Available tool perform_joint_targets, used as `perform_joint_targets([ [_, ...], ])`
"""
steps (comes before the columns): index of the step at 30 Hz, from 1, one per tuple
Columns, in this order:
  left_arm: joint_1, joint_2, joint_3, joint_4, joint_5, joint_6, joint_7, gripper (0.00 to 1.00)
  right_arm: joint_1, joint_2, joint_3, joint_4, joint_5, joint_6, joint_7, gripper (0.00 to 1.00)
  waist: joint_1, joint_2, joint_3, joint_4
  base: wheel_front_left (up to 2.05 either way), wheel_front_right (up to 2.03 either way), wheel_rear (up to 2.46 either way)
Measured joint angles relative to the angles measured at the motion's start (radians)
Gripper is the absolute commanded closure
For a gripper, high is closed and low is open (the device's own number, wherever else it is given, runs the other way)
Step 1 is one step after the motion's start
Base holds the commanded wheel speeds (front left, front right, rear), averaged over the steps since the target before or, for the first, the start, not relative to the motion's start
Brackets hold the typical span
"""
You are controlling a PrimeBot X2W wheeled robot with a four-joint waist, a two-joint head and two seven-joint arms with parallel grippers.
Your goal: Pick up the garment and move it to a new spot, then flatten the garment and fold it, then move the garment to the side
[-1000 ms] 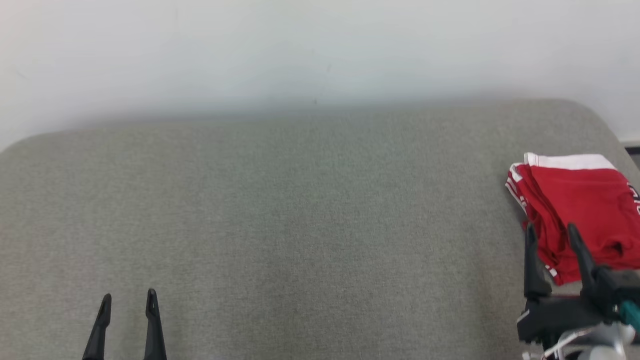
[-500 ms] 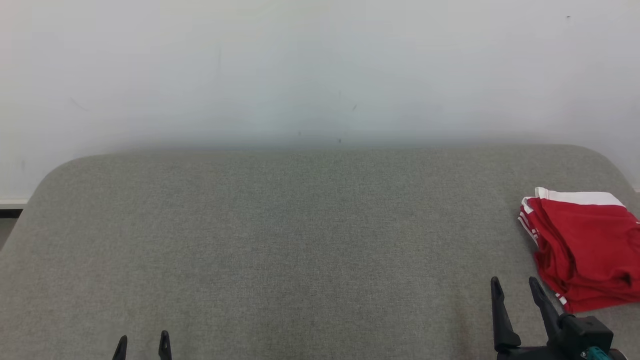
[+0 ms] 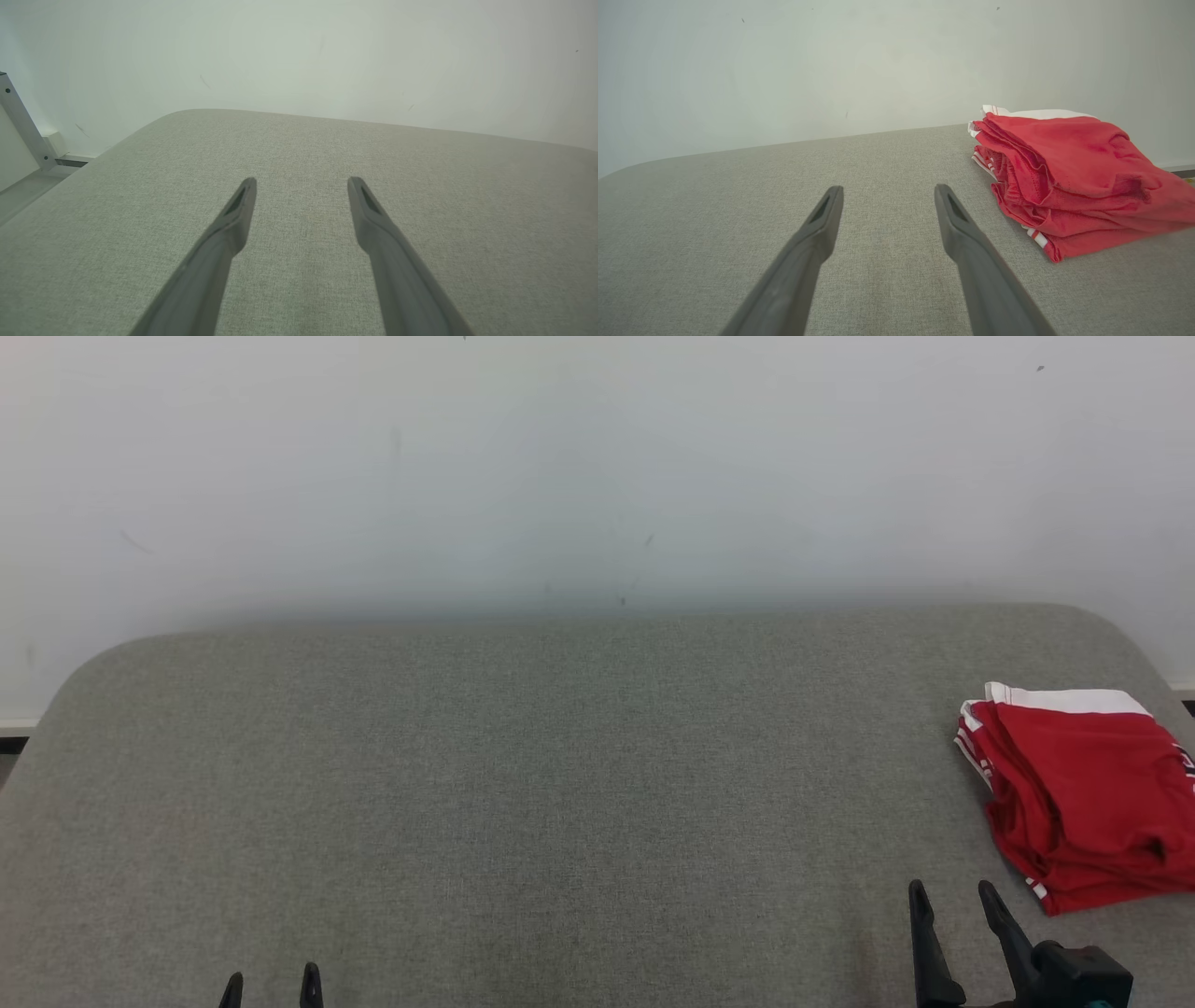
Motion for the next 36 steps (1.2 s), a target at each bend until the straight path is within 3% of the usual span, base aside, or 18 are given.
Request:
perform_joint_targets([
  [25,-0.001,-0.004,0.021,-0.006,0.001,-0.014,0.0,0.0,-0.003,0.0,-0.004,0.014,0.027,0.0,-0.027,0.0,0.0,0.0,0.022,-0.01,0.0,0.0,0.0],
  [26,-0.001,-0.004,0.021,-0.006,0.001,-0.015,0.0,1.0,-0.003,0.0,-0.002,0.016,0.029,0.0,-0.027,1.0,0.0,0.0001,0.022,-0.011,0.0,0.0,0.0],
  [32,0.002,-0.009,0.019,0.048,-0.005,-0.014,0.01,1.0,0.017,0.002,-0.003,0.073,0.029,0.0,-0.019,1.0,0.0,0.0001,0.023,-0.012,0.0,0.0,0.0],
  [36,0.0,-0.011,0.022,0.057,-0.073,-0.014,0.033,1.0,0.014,0.003,-0.007,0.084,0.097,0.0,0.002,1.0,0.0,0.0,0.025,-0.012,0.0,0.0,0.0],
])
